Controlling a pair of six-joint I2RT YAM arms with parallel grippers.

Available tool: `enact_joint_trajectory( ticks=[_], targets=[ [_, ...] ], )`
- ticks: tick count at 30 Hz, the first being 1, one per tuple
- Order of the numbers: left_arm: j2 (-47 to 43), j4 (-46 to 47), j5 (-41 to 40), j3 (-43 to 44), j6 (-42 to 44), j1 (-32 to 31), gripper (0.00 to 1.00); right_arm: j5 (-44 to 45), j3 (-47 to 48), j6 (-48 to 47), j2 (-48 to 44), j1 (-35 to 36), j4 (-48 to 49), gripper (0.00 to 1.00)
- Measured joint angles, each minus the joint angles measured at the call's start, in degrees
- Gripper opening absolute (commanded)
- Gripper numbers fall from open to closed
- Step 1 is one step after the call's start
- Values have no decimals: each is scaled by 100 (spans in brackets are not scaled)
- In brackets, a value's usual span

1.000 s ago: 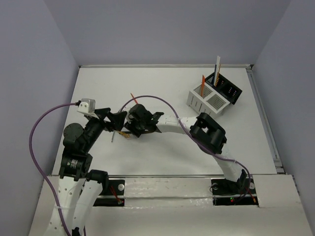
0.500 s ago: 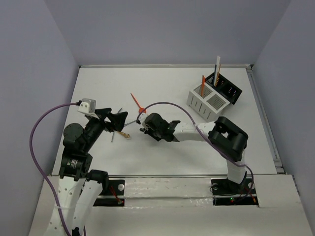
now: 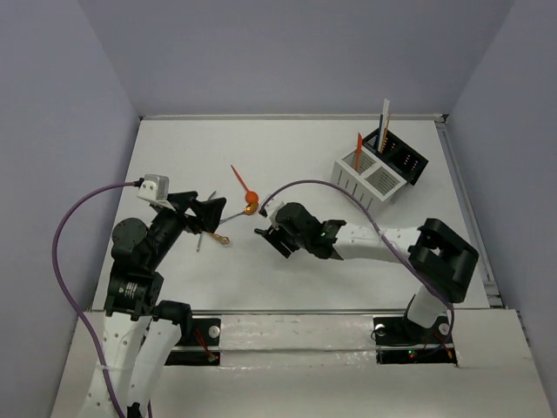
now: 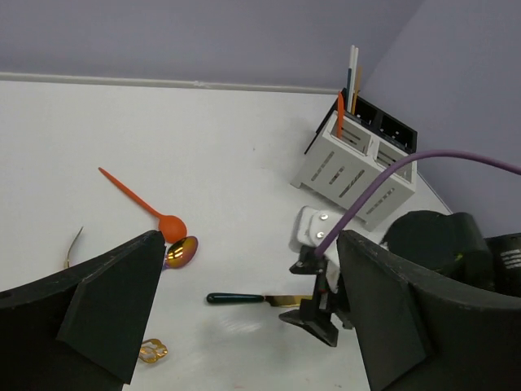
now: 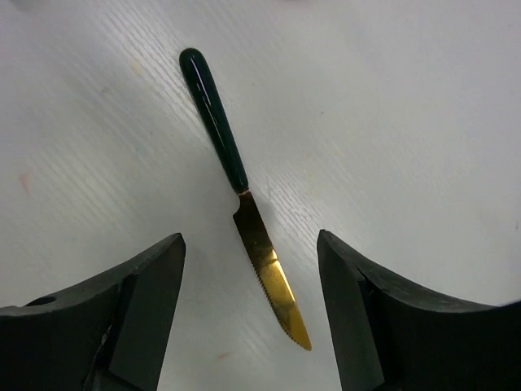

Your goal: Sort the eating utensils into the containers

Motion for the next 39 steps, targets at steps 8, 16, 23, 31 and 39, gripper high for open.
enact_joint_trajectory(
  ticks=[8, 16, 23, 31, 39],
  targets=[
    [57, 2, -46, 0, -63, 0, 99, -778, -1165, 1727, -1797, 0, 428, 61],
    [125, 2, -35, 0, -66, 0, 99, -1189, -1641, 2924, -1488, 0, 310, 67],
    [149, 4, 37, 0, -63, 0, 99, -896, -1508, 3477, -1008, -2, 236, 69],
    [168, 4, 83, 0, -63, 0, 99, -758, -1115, 3880, -450, -664, 664, 74],
    [186, 4, 94, 0, -63, 0, 99, -505, -481, 3794, 116, -1578, 807, 85]
  ],
)
